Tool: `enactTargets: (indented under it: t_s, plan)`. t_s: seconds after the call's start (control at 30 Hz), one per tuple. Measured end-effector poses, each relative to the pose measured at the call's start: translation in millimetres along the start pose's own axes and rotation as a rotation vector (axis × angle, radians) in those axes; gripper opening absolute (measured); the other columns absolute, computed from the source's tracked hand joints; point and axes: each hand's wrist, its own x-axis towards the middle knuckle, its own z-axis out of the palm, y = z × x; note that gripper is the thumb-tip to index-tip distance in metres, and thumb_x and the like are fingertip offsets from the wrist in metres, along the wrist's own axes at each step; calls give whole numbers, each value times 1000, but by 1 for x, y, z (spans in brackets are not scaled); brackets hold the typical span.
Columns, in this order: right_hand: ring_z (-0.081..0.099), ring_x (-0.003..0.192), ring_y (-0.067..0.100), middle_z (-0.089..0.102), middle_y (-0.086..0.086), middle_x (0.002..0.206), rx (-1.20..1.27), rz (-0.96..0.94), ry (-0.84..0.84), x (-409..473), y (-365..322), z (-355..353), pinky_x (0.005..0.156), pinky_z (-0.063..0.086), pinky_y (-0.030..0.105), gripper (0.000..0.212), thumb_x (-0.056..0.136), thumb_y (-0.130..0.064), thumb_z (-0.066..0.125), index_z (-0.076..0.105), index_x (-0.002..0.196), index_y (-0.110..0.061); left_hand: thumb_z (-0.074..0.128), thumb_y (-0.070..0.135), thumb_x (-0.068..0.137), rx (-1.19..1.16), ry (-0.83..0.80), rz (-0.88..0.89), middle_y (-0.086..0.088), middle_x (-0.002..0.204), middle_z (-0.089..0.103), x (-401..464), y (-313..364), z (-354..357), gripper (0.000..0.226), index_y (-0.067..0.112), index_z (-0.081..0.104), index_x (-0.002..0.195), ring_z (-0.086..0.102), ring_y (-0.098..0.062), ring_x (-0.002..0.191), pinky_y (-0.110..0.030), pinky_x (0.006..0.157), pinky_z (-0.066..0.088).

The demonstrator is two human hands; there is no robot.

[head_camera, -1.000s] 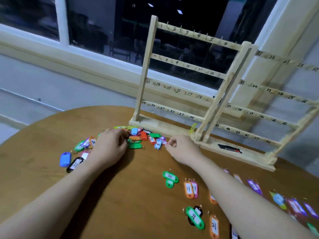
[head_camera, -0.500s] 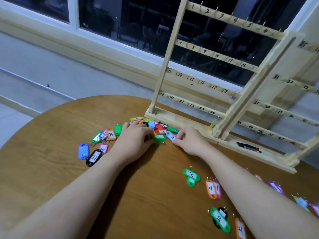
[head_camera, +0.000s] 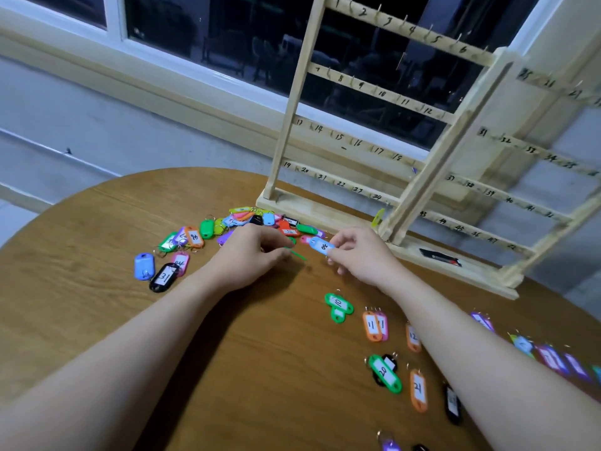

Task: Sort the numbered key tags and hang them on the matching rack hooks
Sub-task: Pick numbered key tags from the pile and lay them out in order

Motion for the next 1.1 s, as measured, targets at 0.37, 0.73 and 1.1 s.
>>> enactTargets:
  t_s: [0.37,0.73,1.1]
  plan:
    - [60,61,7,68,-3,76,53,-15,-13,-23,17,-14,60,46,30,22,101,-15,56,74,99,-27,70,17,94,-125,-19,-95,9,84,77,-2,0,-4,15,29,69,104,71,-12,77,-31,74,53]
    - [58,59,4,69,1,80,0,-71,-39,-49,22,-14,50,44,21,20,103,-17,56,73,109,-23,70,12,93,-150,-6,-114,6,81,78,-17,10,-5,3,14,69,94,69,0,68,-16,66,48]
    - [65,63,15,72,-1,76,43,-89,-76,-106,38,-36,63,55,35,10,97,-13,66,71,94,-22,73,13,90,-86,-5,-95,-1,80,77,-39,32,3,10,18,67,96,71,-11,76,-20,74,51]
